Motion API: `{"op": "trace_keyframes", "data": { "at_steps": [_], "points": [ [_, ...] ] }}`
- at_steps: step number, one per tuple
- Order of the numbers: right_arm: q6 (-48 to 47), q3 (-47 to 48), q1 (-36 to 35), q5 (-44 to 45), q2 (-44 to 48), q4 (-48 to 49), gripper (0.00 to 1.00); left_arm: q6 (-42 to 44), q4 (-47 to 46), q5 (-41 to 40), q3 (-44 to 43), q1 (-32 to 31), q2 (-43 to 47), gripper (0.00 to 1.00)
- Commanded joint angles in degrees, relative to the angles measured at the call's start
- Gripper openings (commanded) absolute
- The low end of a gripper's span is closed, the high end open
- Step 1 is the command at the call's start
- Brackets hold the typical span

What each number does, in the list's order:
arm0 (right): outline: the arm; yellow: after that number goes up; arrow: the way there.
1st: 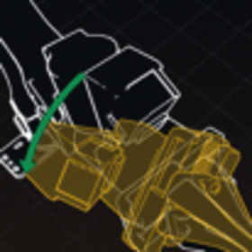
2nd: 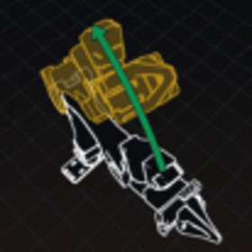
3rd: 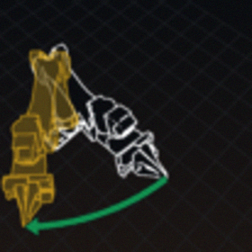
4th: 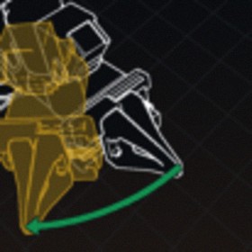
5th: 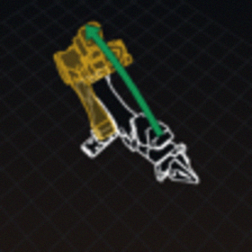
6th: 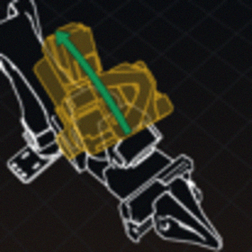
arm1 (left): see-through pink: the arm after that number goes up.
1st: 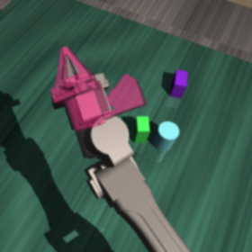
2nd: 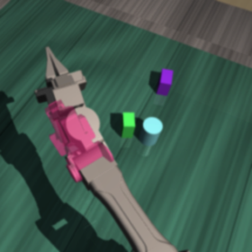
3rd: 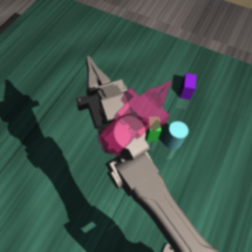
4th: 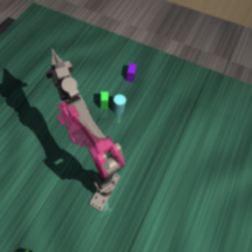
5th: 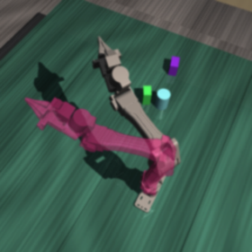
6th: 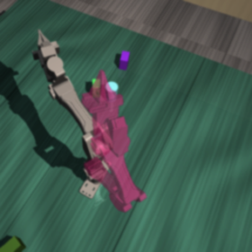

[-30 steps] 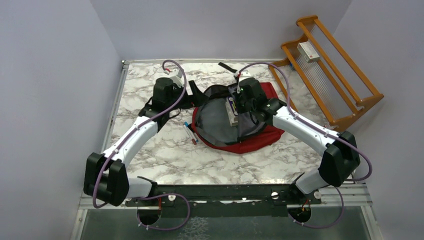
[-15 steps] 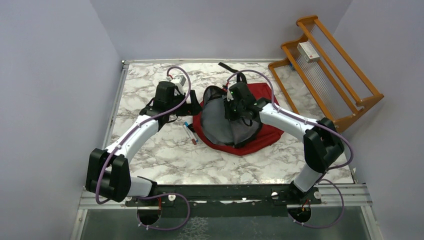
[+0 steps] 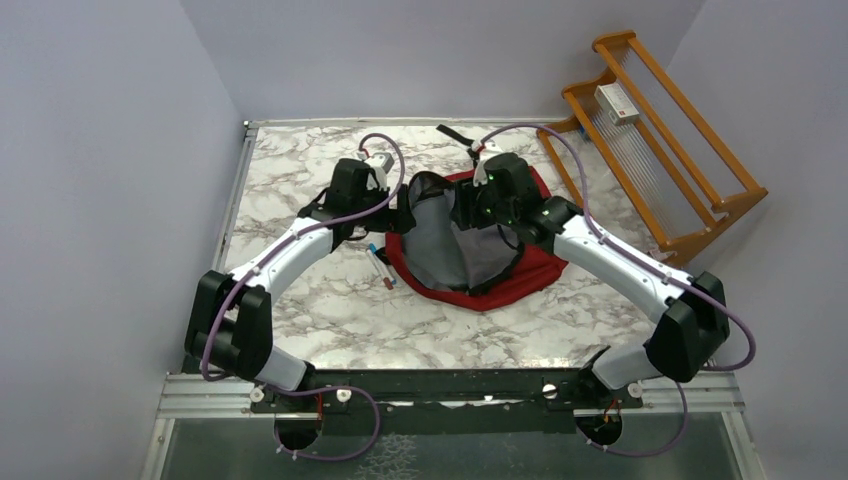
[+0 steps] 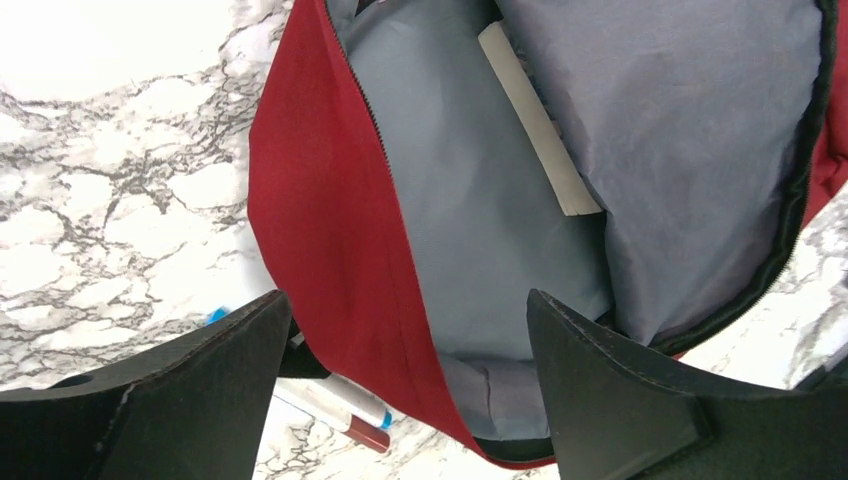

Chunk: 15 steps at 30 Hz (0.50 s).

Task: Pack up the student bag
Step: Place the book in the student bag, then zip the student bag at the center of the board.

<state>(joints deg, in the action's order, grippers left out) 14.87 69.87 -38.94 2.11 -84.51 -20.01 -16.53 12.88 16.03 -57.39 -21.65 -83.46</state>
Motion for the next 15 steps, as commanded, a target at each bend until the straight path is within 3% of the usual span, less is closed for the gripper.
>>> {"op": "trace_keyframes", "data": {
  "at_steps": [1,9,15],
  "points": [
    [1.1,-0.9,2.5,6.3,2.7,-5.2,0.56,3.7,1.9,-5.8,-4.6,-2.4,-1.9,0.85],
    [3.2,-6.3,16.8,-6.8,6.5,-4.3,0.65,7.3,5.2,-12.8,-7.4,-5.9,-5.2,0.73],
    [4.5,-10.2,22.7,-15.7,7.9,-2.2,0.66,9.3,7.2,-16.8,-9.1,-7.3,-8.3,0.65]
  ]
}}
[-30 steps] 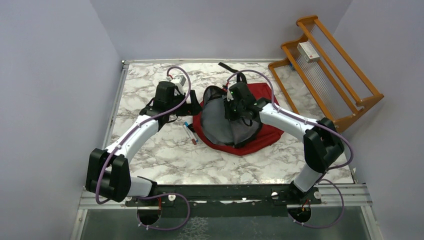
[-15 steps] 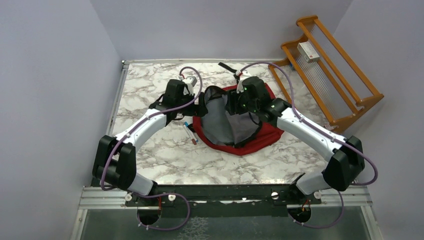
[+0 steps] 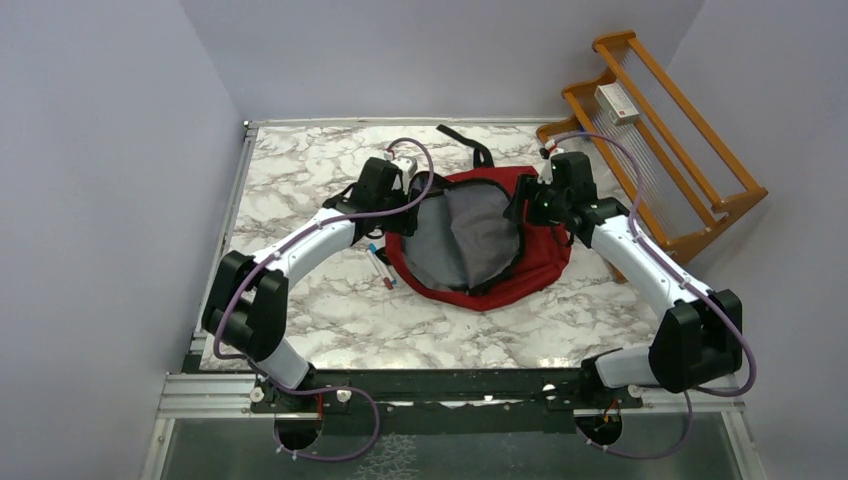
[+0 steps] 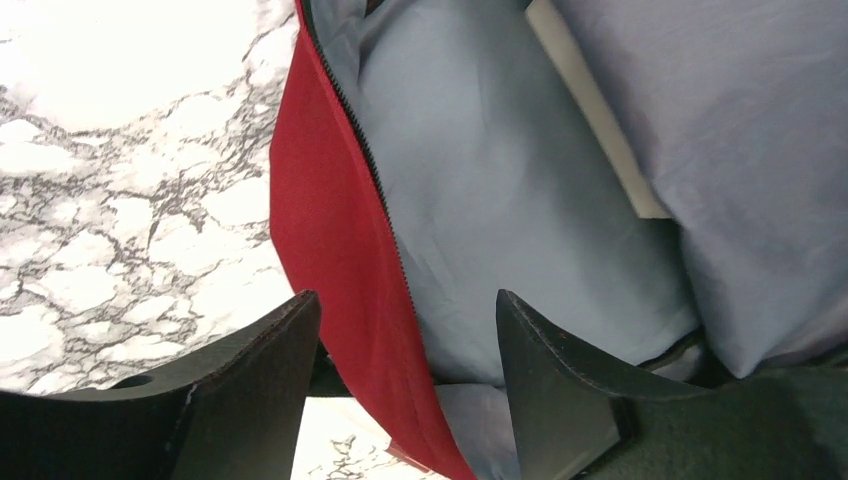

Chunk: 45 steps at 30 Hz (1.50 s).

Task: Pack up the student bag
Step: Zip the student bag at the center of the board.

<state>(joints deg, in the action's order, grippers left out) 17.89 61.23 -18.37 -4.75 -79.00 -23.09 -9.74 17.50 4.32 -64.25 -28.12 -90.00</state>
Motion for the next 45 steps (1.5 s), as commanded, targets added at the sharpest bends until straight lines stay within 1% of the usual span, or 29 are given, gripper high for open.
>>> {"op": "trace_keyframes", "data": {
  "at_steps": [1,4,8,13,16,20,27,31,35,40,43,45],
  "points": [
    [1.8,-2.0,3.1,-9.3,2.4,0.9,0.66,2.7,2.9,-5.7,-2.7,-1.0,-2.2,0.64],
    [2.4,-3.2,5.5,-10.8,2.1,0.8,0.66,3.4,3.6,-6.8,-3.6,-1.6,-3.4,0.56],
    [2.0,-4.1,7.4,-12.7,1.5,1.7,0.66,4.4,4.3,-7.8,-4.4,-2.1,-4.4,0.38],
    [1.6,-5.1,8.7,-17.0,-1.0,4.1,0.66,4.3,4.3,-8.1,-4.0,-2.2,-3.9,0.19],
    [2.1,-6.5,9.4,-19.9,-2.2,6.5,0.64,4.3,4.4,-8.7,-3.7,-2.2,-2.9,0.09],
    [2.7,-7.9,10.3,-22.5,-3.0,8.7,0.59,4.6,4.6,-10.2,-3.6,-2.2,-1.8,0.01],
    [2.8,-9.1,10.9,-25.6,-4.9,10.5,0.51,3.5,4.6,-9.0,-3.6,-2.2,-0.5,0.0],
    [2.9,-9.7,11.2,-28.5,-4.6,12.6,0.4,2.9,4.7,-8.8,-3.4,-2.2,-0.2,0.0],
    [2.0,-10.0,11.2,-32.5,-2.7,14.3,0.31,2.7,4.6,-8.4,-3.2,-2.2,-0.1,0.0],
    [1.2,-9.8,11.2,-35.8,-0.7,14.4,0.14,2.1,4.7,-8.1,-2.5,-2.2,0.7,0.0],
    [1.1,-9.9,11.2,-38.0,0.5,14.7,0.09,1.8,4.5,-8.2,-2.2,-2.2,0.7,0.0],
    [1.0,-9.4,11.0,-39.7,1.0,14.5,0.08,1.8,4.6,-8.3,-2.3,-2.2,0.5,0.0]
  ]
}}
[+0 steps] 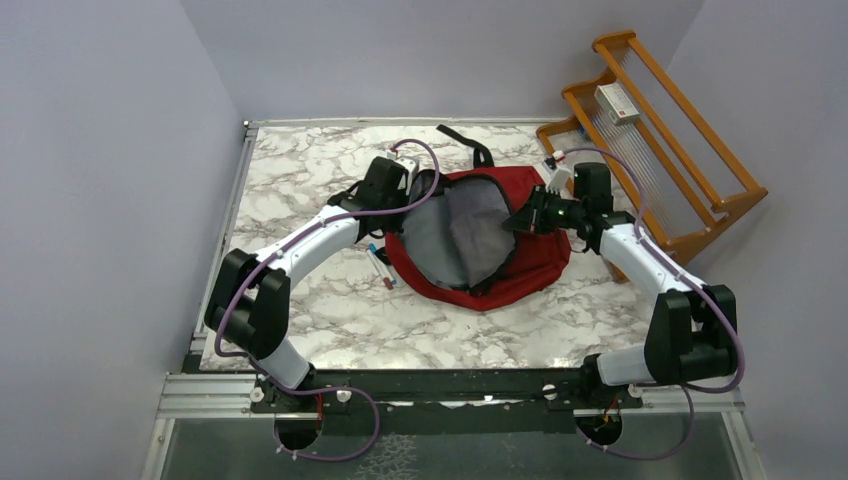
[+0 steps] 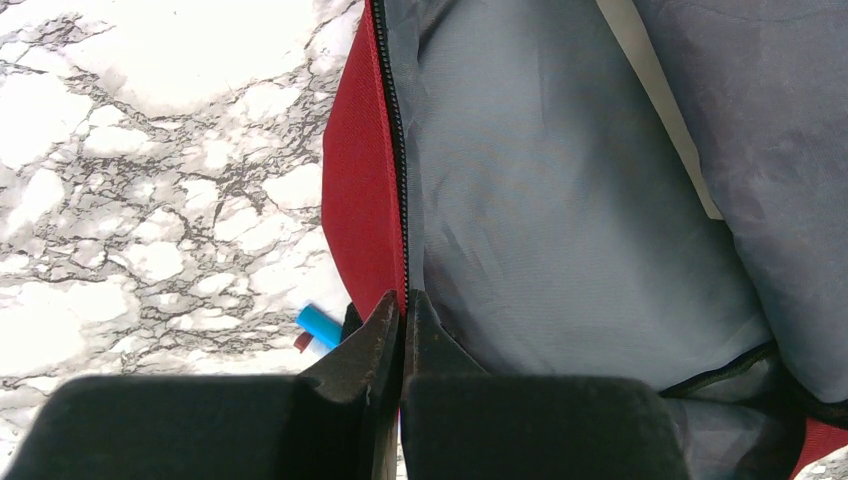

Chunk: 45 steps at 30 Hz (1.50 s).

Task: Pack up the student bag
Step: Zip the student bag at the center of the board.

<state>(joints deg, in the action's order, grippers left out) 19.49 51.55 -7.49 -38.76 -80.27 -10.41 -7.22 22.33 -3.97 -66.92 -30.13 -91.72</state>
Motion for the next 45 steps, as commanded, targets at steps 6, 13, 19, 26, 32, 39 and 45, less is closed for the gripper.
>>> {"op": "trace_keyframes", "data": {
  "at_steps": [6,13,19,26,32,39,45],
  "points": [
    [0.0,2.3,-0.4,-10.8,2.8,1.1,0.09,-1.2,-0.3,-0.2,0.2,-0.2,2.6,0.0],
    [1.9,4.7,-4.9,-10.8,1.8,2.4,0.09,-1.4,-0.3,-0.5,0.5,-0.2,2.6,0.0],
    [2.4,7.5,-10.8,-7.1,-0.2,2.6,0.18,-1.5,-0.2,-0.8,0.6,-0.2,3.5,0.0],
    [4.0,8.4,-16.1,-5.6,-3.3,5.3,0.32,-1.5,-0.1,-1.1,1.1,-0.2,3.6,0.0],
    [7.8,7.5,-18.7,-8.6,-4.4,10.7,0.45,-1.7,-0.1,-0.7,1.2,-0.2,3.9,0.0],
    [10.9,6.3,-19.4,-14.2,-5.7,17.5,0.5,-1.6,0.0,-0.6,1.3,-0.2,3.5,0.0],
    [11.8,5.9,-19.6,-15.1,-6.6,19.2,0.51,-1.4,1.0,-2.2,1.3,-0.2,4.0,0.0]
  ]
}}
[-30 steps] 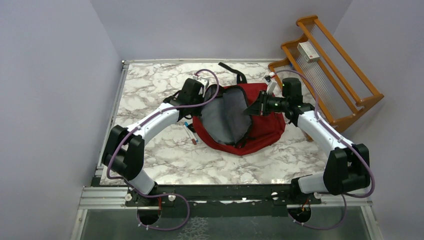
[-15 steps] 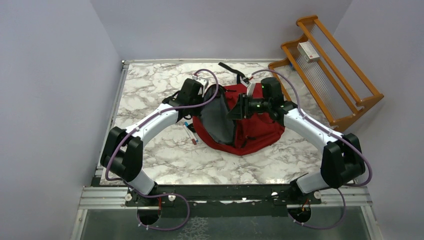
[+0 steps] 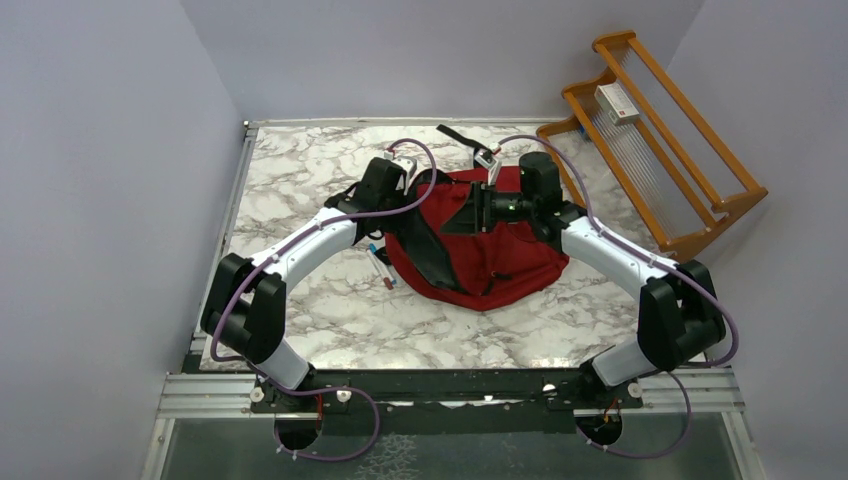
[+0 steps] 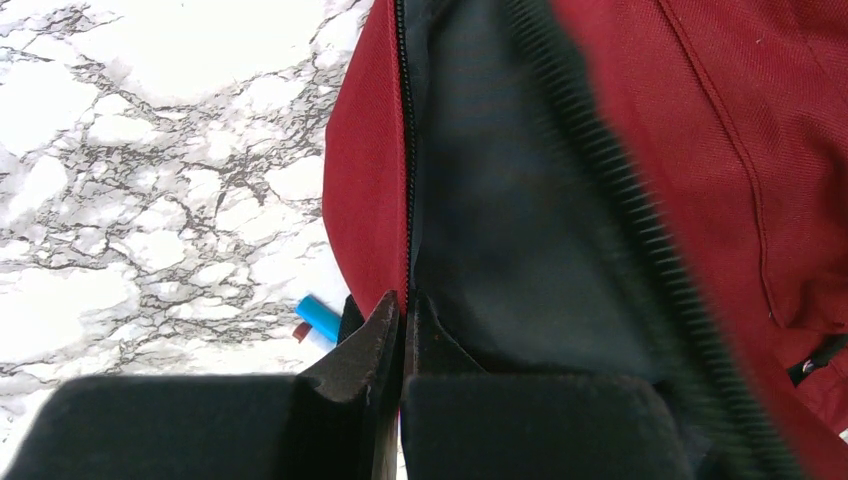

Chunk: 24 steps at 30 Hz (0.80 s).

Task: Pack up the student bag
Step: Zip the student bag at the center of the board.

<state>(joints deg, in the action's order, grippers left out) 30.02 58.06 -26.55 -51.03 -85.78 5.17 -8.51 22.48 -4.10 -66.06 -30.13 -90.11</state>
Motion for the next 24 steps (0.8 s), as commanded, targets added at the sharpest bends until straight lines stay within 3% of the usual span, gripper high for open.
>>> {"op": "trace_keyframes", "data": {
  "at_steps": [1,5,13,24],
  "points": [
    [1.1,-0.6,-0.5,-2.8,-1.1,3.7,0.51,0.2,1.1,-2.7,0.5,-0.2,2.4,0.0],
    [-0.1,-1.4,-0.5,1.8,-0.5,2.5,0.51,1.2,2.0,-4.4,0.3,-0.2,2.2,0.0],
    [-2.7,-0.1,-0.5,23.0,-4.1,-3.9,0.44,1.3,2.9,-4.8,0.9,-0.1,2.4,0.0],
    [-3.3,1.8,-0.5,37.0,-11.8,-8.0,0.42,1.8,5.9,-4.2,-0.2,-0.1,2.8,0.0]
  ]
}}
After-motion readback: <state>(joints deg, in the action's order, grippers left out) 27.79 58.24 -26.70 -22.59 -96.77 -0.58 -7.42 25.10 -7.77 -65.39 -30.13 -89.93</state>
